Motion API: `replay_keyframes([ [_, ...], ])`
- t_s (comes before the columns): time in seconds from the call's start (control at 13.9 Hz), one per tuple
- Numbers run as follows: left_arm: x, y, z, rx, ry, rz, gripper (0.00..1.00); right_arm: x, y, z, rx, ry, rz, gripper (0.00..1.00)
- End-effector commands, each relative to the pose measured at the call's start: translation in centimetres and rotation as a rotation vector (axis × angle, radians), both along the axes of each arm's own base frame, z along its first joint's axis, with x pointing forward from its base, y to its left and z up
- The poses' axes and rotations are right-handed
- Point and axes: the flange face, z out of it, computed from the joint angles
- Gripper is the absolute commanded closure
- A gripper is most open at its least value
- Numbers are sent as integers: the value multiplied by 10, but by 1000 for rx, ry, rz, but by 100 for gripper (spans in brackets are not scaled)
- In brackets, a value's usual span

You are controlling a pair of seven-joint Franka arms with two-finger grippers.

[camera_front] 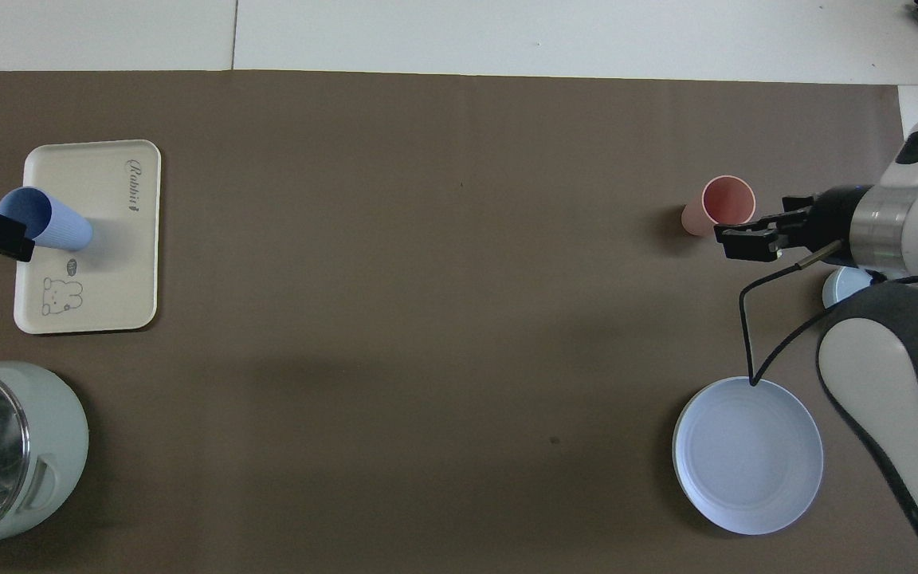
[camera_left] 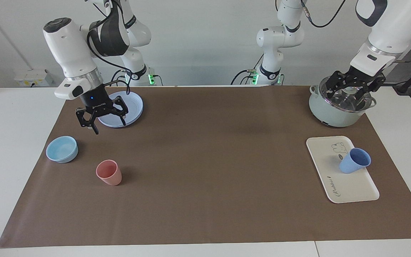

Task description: Place cup on tray

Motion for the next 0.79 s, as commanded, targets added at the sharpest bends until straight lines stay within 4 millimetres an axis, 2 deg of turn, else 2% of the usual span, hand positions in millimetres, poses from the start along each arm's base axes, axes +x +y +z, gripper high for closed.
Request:
replay_keyframes([
  [0.0, -11, -4, -10, 19, -60, 11, 0, -4, 25, 24, -79, 60, -110, 0],
  [0.14, -6, -5, -11, 0, -93, 15, 0, 0, 30, 52, -82, 117, -191, 0],
  [0.29, -3, -4, -8, -51, -123, 49, 0, 9, 21, 91, -78, 197, -255, 0],
  [0.36, -3, -4, -8, -53, -123, 57, 0, 10, 16, 100, -67, 232, -271, 0],
  [0.57, -4, -5, -8, -53, -120, 56, 0, 6, -12, 106, 18, 284, -335, 0],
  [0.65, -3, -6, -8, -54, -121, 53, 0, 5, -19, 102, 19, 292, -349, 0],
  [0.72, -3, -6, -7, -54, -124, 51, 0, 2, -31, 90, 20, 298, -369, 0],
])
